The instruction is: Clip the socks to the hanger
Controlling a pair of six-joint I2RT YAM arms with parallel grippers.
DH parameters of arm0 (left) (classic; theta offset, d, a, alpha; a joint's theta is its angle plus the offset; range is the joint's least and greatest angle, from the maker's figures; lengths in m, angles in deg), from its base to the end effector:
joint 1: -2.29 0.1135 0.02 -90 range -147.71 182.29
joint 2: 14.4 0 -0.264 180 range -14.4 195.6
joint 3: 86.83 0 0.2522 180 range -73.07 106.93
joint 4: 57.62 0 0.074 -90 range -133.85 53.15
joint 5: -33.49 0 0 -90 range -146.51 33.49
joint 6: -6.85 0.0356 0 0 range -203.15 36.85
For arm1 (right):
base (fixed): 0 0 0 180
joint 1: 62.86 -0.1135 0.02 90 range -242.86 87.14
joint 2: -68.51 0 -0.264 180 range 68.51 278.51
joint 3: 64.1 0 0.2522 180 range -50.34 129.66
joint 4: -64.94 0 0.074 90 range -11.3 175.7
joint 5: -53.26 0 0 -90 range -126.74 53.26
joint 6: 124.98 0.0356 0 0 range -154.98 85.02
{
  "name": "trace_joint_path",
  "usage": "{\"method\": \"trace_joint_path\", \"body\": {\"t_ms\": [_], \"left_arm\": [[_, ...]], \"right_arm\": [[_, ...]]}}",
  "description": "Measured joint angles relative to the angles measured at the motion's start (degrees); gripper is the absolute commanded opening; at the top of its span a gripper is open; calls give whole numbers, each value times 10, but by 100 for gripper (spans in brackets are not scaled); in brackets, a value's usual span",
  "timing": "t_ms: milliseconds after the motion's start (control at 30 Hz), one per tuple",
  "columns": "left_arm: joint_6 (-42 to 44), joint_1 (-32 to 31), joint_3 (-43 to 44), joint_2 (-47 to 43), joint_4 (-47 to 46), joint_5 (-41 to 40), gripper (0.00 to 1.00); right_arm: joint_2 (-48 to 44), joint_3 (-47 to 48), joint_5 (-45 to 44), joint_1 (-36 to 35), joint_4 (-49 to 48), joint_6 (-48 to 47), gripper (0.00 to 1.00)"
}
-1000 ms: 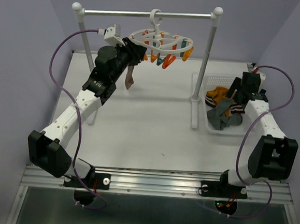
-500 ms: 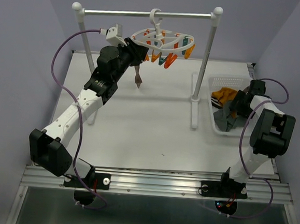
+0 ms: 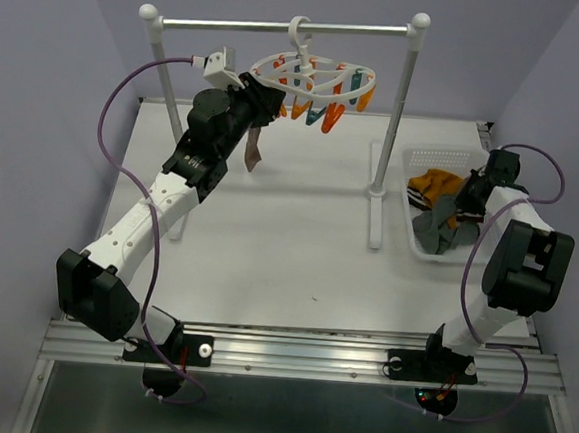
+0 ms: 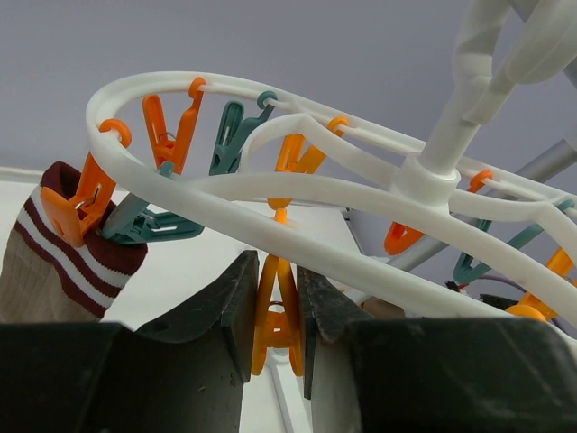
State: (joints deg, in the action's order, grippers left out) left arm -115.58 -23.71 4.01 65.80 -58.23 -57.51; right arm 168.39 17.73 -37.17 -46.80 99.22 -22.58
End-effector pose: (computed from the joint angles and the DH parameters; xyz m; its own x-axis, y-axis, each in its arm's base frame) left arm 0.2972 -0.1443 0.4416 -0.0788 -0.5581 -0.8260 0.4510 0.7190 -0.5288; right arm 0.3575 -0.1032 0.2087 -0.6826 0.4199 -0.5981 0.4378 0.8903 0.1254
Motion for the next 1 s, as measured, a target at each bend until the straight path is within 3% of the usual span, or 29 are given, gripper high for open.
{"method": "trace_joint_path", "body": {"t_ms": [167, 233, 300, 333, 400, 433, 533, 667, 733, 1000], "left_arm": [[0, -2, 0, 0, 0, -1, 0], [0, -2, 0, 0, 0, -1, 0], [0, -2, 0, 0, 0, -1, 0], [0, -2, 0, 0, 0, -1, 0], [0, -2, 0, 0, 0, -2, 0], [0, -2, 0, 0, 0, -2, 0], [0, -2, 0, 2, -2, -2, 0], [0, -2, 0, 6, -6, -1, 0], [0, -2, 2, 7, -6, -1, 0], [0, -3, 2, 7, -6, 1, 0]], "right_arm": [[-46, 0, 37, 0, -24, 0, 2], [-61, 1, 58, 0, -27, 1, 20], [-66, 1, 75, 0, -21, 5, 22], [-68, 0, 80, 0, -17, 7, 35], [-75, -16, 89, -7, -12, 8, 45], [-83, -33, 90, -14, -10, 6, 62], [-90, -59, 76, -50, 19, -1, 63], [-74, -62, 53, -91, 37, -4, 54], [-64, -62, 31, -92, 39, -3, 50], [-50, -62, -70, -93, 50, 3, 49]]}}
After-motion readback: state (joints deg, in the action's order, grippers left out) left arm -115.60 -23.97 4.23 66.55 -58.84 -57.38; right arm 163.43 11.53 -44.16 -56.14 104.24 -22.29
